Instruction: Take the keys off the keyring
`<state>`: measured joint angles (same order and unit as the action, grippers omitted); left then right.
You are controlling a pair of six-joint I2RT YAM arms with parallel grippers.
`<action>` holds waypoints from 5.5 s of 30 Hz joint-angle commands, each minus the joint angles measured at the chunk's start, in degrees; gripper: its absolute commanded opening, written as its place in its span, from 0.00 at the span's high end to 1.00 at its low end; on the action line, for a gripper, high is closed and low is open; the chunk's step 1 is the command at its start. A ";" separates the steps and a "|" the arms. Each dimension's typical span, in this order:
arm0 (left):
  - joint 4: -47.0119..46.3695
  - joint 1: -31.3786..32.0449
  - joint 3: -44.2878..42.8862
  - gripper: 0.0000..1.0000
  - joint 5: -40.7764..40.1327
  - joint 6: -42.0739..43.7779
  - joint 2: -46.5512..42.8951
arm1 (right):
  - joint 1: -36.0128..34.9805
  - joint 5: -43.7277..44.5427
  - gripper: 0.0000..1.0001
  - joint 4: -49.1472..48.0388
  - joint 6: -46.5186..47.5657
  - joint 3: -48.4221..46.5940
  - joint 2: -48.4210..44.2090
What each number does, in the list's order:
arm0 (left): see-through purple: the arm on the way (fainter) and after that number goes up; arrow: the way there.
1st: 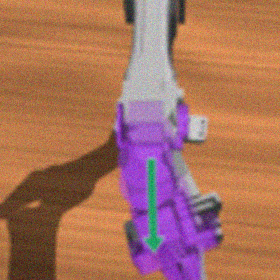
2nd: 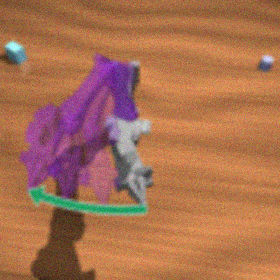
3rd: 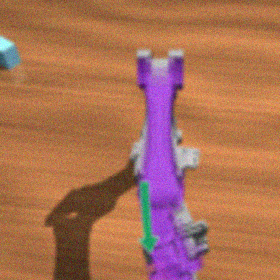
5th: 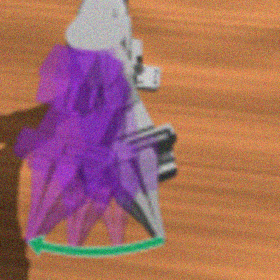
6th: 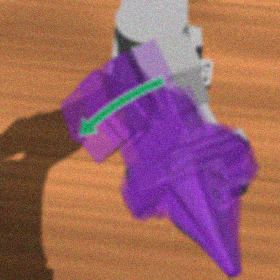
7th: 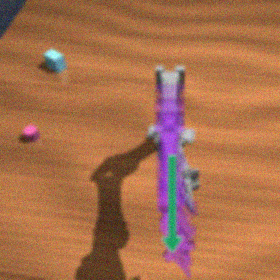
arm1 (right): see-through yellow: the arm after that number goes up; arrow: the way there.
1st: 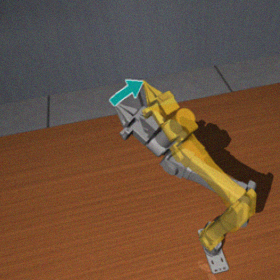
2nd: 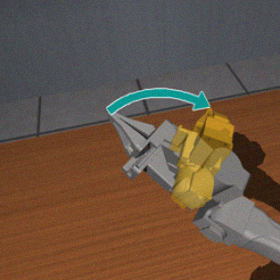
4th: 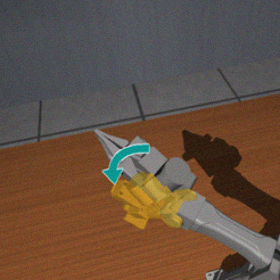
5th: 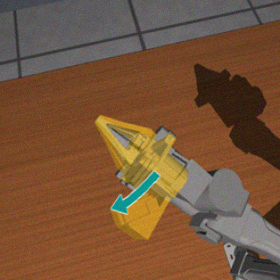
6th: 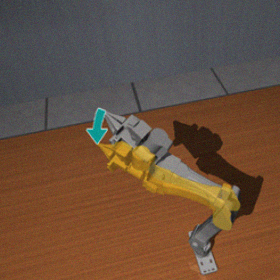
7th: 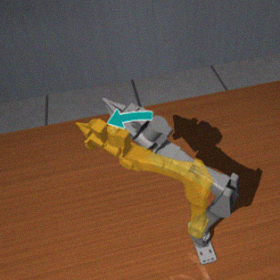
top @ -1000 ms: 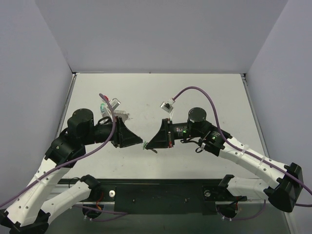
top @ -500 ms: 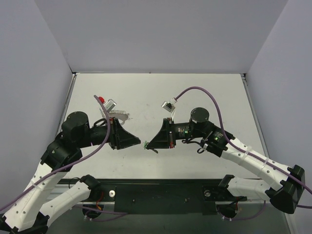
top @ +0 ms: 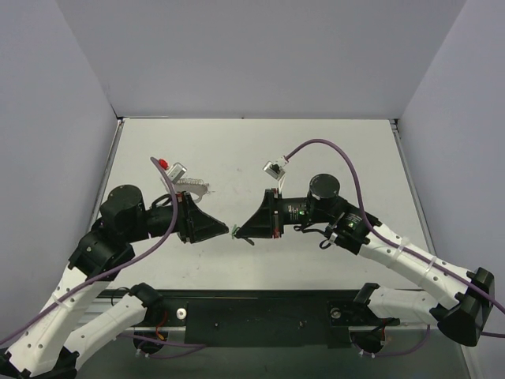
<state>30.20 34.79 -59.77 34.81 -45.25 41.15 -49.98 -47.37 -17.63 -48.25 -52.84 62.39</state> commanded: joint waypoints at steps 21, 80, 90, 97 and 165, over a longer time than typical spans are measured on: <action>-4.01 0.11 -1.40 0.59 0.08 0.43 1.13 | -3.28 4.13 1.00 -1.45 -1.76 -4.11 -1.39; 1.46 0.55 -5.36 0.55 3.67 10.36 -1.77 | -3.99 0.80 1.00 -2.67 -1.85 -5.79 -3.85; -24.90 0.55 3.43 0.38 15.37 13.96 -4.85 | -4.16 -3.51 1.00 -8.21 -3.68 -4.64 -4.21; -32.82 0.55 6.58 0.34 16.43 20.55 -6.25 | -4.16 -3.25 1.00 -13.91 -7.73 -3.24 -2.72; -36.61 0.55 6.42 0.50 26.63 25.48 -2.12 | -5.92 -2.63 1.00 -15.86 -9.67 -3.06 -2.10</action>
<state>-5.39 35.16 -51.31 60.29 -19.53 39.20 -55.35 -49.52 -29.71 -58.87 -55.11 62.11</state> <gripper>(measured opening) 0.528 0.005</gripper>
